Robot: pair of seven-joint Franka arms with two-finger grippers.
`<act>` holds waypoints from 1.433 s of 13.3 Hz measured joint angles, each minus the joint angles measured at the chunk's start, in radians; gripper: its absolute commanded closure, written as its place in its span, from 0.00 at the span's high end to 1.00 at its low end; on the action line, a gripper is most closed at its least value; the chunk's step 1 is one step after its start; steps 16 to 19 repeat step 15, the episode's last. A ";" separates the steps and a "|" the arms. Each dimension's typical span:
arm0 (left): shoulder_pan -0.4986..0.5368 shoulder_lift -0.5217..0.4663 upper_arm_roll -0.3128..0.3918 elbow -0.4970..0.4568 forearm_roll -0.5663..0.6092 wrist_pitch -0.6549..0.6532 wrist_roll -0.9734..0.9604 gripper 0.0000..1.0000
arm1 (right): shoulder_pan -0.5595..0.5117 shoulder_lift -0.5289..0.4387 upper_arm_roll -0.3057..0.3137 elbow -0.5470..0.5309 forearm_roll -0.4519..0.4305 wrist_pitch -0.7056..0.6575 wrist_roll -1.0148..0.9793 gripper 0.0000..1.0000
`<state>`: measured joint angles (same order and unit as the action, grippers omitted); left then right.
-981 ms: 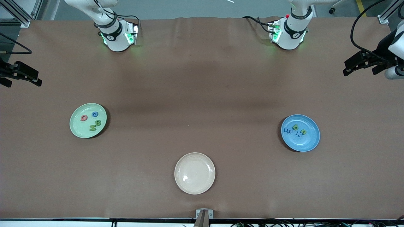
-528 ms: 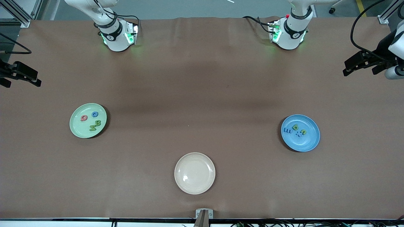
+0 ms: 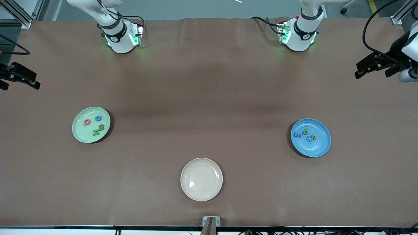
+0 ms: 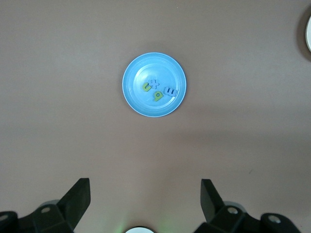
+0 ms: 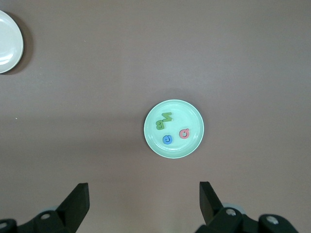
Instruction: Sort upper and lower case letters into plates
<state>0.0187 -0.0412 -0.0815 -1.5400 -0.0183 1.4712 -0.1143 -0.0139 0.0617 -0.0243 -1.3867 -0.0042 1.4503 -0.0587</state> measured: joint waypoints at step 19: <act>0.004 0.000 0.008 0.020 0.000 0.000 0.000 1.00 | 0.000 0.000 0.000 0.005 0.000 0.004 0.001 1.00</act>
